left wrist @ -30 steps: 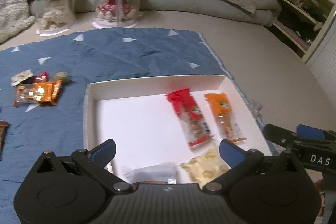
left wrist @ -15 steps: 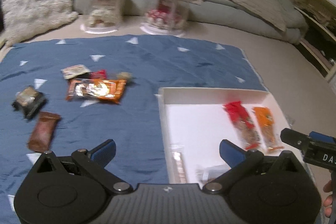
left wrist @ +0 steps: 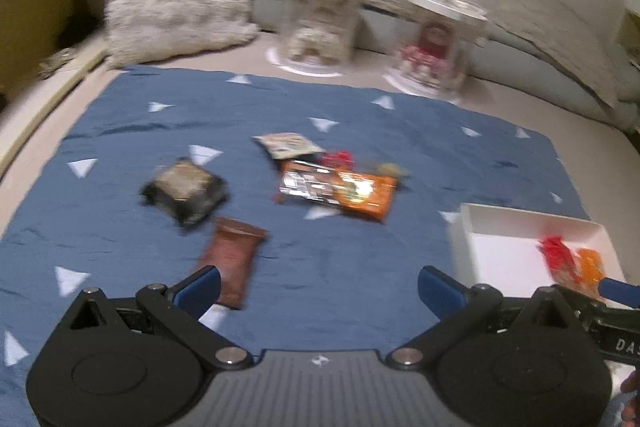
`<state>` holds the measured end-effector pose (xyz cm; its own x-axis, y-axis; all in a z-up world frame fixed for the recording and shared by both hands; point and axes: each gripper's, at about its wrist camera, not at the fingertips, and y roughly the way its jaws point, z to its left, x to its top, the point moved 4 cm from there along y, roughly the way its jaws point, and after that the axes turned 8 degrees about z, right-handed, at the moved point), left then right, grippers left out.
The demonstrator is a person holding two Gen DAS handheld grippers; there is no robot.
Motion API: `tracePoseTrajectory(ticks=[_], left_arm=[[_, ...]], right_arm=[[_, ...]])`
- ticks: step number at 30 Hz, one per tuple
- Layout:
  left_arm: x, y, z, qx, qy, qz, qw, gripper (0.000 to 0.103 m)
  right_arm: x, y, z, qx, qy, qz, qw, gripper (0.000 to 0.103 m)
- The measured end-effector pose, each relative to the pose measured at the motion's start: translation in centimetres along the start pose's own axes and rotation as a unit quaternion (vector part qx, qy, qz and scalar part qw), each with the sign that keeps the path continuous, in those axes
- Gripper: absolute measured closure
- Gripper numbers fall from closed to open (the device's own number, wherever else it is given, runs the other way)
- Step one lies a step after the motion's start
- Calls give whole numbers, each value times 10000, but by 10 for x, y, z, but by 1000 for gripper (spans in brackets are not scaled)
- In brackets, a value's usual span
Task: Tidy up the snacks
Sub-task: 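Move both tools back over the remaining snacks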
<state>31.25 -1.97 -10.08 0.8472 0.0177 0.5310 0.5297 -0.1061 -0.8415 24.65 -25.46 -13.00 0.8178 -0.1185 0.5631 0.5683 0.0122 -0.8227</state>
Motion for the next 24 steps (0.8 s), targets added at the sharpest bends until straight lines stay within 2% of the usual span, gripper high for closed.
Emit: tracePoseTrajectory(ticks=[13,19,24], left_arm=[[3,6,106,623,-533,-84,9966,0],[12,18,138,787,-771,-281,9935,0],[30,37,159,755,-1123,-394,9900,0]], right_arm=[[10,44,104,719,-488,154,9961,0],[12,69,148,939,-512,216,9940,0],[9,95,173,1050,-380,291,9933,0]])
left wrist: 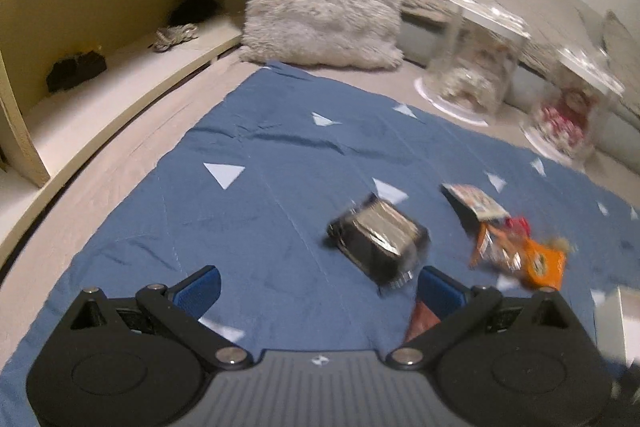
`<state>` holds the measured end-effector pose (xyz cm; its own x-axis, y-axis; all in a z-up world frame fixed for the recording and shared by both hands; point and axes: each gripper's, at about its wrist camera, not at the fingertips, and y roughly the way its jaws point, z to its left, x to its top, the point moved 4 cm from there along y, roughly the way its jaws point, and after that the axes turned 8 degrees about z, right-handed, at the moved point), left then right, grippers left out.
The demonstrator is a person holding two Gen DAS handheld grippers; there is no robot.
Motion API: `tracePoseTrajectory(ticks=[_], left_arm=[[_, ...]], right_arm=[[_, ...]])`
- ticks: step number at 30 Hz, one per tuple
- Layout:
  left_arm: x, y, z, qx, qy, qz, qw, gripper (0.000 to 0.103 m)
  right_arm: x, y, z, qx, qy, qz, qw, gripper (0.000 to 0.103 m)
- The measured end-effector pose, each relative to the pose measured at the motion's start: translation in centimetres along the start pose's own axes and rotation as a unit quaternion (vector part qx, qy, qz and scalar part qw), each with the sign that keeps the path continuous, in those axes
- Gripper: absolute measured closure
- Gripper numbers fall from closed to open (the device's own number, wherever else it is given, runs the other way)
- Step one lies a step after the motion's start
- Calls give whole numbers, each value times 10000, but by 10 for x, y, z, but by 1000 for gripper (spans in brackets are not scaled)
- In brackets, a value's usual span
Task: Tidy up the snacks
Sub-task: 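Move both tools back over the remaining snacks, then lower the left tool onto the dark wrapped cake while the right tool approaches the brown packet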
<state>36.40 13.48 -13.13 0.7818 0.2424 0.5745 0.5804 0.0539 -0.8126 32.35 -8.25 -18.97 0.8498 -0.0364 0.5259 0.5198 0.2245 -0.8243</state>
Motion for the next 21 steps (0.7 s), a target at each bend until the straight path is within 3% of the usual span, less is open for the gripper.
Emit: tracePoseTrajectory(ticks=[5,9,17,21], left_arm=[[26,27,2,-233,-545,44,9982,0],[38,48,-11,-504,-704,156,9961,0],[53,81,-48,-220,111,368,9990,0],[58,95,-56,-255,-17,456,9986,0]], right_arm=[[3,27,22,78,-37,-2,10000,0],[6,48,38,147,-89,21,9999,0],[5,78,51,103,-659,200,9976,0],[9,79,43,-120,-843,311,9959,0]])
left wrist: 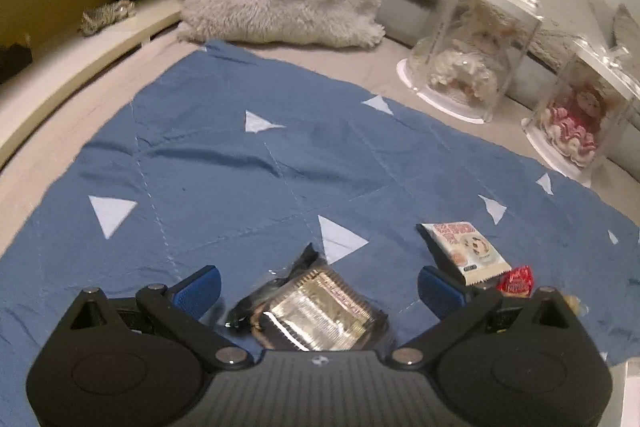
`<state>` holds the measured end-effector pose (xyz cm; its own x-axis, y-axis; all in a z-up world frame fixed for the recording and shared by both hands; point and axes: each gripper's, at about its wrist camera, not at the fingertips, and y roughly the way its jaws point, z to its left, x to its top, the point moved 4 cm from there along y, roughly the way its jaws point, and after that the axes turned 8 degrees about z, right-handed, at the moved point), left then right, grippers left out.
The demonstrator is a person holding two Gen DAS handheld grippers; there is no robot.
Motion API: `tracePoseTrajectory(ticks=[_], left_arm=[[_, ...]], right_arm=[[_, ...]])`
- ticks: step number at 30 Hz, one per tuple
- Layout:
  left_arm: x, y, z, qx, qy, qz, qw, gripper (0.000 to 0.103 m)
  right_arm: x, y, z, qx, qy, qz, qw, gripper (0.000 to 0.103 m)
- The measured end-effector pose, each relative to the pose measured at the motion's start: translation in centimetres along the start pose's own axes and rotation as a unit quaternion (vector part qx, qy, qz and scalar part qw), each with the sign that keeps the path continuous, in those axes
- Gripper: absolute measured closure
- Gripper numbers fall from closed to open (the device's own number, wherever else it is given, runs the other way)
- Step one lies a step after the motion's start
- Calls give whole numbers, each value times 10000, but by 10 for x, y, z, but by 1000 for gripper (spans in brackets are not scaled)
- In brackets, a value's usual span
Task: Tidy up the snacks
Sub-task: 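Lower the left tool onto the dark wrapped cake while the right tool approaches the brown packet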
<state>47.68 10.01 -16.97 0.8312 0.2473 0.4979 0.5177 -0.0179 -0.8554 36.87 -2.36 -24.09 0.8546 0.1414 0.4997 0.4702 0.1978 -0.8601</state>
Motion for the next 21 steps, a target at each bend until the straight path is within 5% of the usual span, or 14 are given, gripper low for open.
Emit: tracePoseTrajectory(ticks=[9,21], left_arm=[[-14,28,1,411,82,479,9980,0],[-29,-1,27,761,526,547,9942,0]], right_arm=[[-1,-4,-43,2,65,45,10000,0],[0,-8,-49,23,438,411,9982,3]])
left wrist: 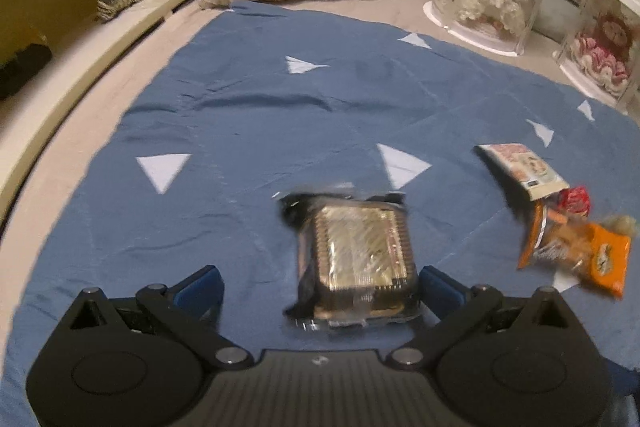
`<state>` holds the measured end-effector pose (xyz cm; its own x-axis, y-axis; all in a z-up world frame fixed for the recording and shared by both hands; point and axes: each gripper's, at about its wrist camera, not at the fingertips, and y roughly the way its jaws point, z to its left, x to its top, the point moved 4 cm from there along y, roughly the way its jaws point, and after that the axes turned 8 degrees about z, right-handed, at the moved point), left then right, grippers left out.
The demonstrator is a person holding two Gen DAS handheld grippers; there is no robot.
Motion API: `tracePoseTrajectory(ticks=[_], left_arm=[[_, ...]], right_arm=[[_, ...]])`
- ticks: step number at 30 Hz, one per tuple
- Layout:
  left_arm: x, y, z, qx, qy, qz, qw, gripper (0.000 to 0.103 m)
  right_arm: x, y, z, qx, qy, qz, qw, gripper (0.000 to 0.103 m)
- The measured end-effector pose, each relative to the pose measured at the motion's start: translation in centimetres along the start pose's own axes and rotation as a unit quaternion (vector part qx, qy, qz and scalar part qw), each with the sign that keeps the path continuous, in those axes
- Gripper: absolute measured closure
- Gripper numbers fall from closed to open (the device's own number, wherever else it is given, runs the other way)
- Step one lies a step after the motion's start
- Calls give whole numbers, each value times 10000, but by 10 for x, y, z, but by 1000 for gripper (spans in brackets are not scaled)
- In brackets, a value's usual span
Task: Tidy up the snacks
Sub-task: 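Lower the left tool onto the dark wrapped cake while the right tool approaches the brown packet, then close the left tool on the dark cake while the right tool grasps the brown packet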
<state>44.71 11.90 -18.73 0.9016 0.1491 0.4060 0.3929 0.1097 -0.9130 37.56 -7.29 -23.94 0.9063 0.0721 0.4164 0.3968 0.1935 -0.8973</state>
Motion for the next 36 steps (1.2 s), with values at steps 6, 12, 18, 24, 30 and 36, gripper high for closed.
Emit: tracePoseTrajectory(ticks=[6,12,18,24,30,36], left_arm=[[5,-3,-1,-106,-15,-237,9997,0],[5,8,-18,-219,266,-182,9992,0],[3,9,-12,218,552,-296,9978,3],[1,7,4,67,537,-255,9982,3],[-1,8,3,72,557,-234,9981,3],[-5,12,-3,-39,580,-140,9982,11]], right_arm=[[-5,-9,-1,-544,131,203,9982,7],[-3,-24,-12,-167,538,-56,9984,16],[11,-12,15,-68,472,-502,9976,6],[14,10,40,-339,268,-600,9973,2],[6,7,32,-1158,27,-299,9928,3],[3,-6,-4,-558,462,-98,9973,28]])
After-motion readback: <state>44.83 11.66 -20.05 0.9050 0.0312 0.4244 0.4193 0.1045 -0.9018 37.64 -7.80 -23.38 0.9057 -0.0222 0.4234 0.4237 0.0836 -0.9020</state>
